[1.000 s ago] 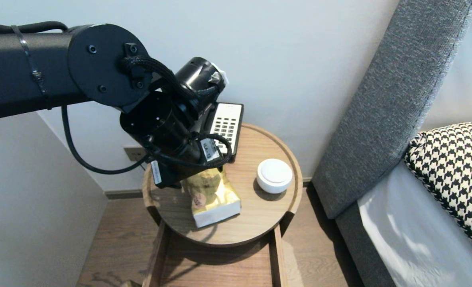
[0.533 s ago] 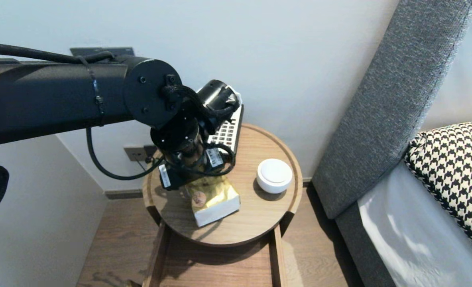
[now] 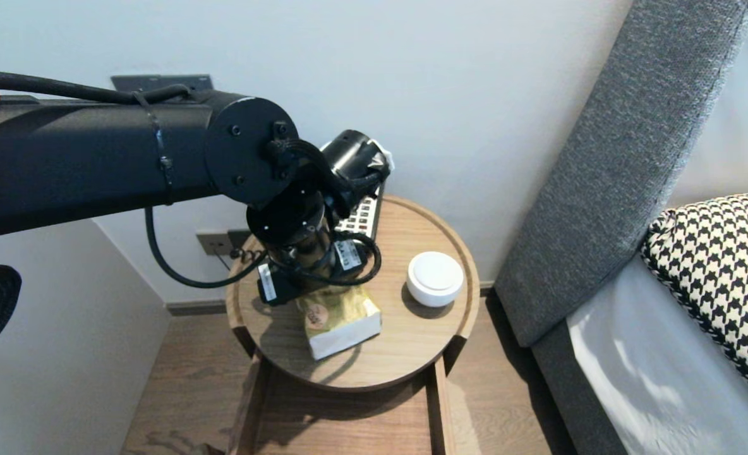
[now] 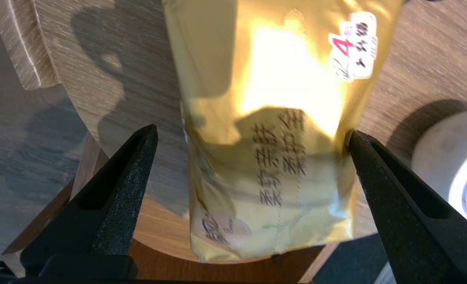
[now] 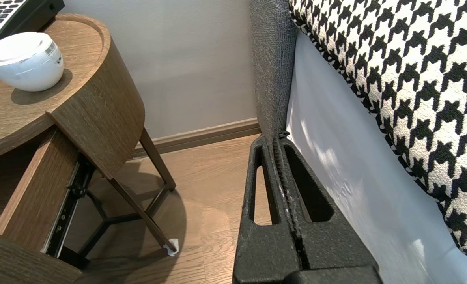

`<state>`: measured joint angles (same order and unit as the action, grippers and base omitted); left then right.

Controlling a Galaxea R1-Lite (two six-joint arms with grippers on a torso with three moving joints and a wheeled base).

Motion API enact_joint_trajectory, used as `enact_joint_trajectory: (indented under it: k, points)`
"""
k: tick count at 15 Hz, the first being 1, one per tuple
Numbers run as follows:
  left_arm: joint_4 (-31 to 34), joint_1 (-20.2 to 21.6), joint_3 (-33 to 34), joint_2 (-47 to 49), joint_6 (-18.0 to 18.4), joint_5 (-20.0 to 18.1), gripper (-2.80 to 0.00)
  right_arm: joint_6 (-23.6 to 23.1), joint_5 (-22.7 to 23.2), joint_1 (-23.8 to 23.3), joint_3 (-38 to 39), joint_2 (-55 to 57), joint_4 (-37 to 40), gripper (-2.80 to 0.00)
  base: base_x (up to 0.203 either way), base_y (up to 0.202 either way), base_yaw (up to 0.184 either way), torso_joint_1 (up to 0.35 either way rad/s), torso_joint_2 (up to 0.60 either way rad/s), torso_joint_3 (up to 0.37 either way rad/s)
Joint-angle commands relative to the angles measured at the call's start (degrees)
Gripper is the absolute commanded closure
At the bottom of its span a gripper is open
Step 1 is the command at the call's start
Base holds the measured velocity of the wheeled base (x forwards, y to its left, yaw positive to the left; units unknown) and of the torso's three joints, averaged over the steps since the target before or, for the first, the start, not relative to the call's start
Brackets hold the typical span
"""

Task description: Put the tissue on the table in the drawer one by one

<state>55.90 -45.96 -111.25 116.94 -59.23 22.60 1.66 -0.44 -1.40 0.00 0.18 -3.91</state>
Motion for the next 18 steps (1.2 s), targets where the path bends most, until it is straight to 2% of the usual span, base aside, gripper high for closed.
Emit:
enact_joint_trajectory:
  k: [1,18]
  points:
    - [-0.1,-0.3,0.0,-0.9,-0.5,0.2,-2.80,0.0,0.0,0.0,1.5,0.1,0.0,0.00,0.000,0.000,0.000,0.000,0.00,0.000]
    - [0.3,-0.1,0.5,4.4,-1.1,-0.5,-2.80,0.0,0.0,0.0,1.5,0.1,0.0,0.00,0.000,0.000,0.000,0.000,0.00,0.000]
